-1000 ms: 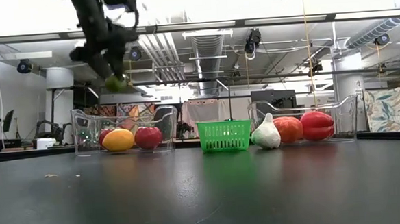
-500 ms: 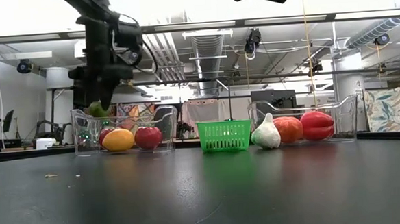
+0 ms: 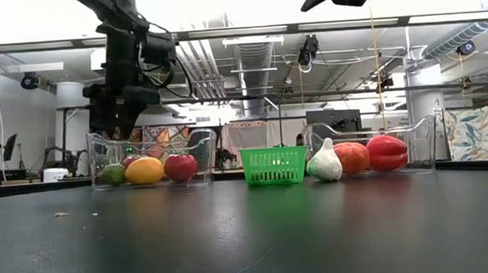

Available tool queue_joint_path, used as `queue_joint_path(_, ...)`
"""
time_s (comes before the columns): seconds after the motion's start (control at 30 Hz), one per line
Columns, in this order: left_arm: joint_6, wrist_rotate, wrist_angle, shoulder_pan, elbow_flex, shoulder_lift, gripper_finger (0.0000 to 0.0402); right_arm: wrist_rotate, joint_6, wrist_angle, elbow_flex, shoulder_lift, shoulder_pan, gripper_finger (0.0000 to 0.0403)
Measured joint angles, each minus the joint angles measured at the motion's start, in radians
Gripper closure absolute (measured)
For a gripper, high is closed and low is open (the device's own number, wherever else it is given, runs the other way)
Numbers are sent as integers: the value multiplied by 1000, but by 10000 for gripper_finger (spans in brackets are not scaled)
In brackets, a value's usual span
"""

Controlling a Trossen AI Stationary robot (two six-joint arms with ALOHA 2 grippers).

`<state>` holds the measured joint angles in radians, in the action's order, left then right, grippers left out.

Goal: Sort produce into baskets
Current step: Put the big potato into the right transparent bin

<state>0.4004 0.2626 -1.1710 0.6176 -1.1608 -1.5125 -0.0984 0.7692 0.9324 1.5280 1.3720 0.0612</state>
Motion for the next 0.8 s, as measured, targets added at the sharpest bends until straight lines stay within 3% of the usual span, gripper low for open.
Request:
queue_joint_path(0.23,37,-11,4,-96,-3,78,146,29,79,112,0,0,31,158)
queue_joint_path(0.5,165,-11,71,-296,-3,196,145,107,251,249,0,8,122,109)
queue_joint_path(0.8,252,12,312,-525,-3,257,145,125,569,268,-31,34,307,73)
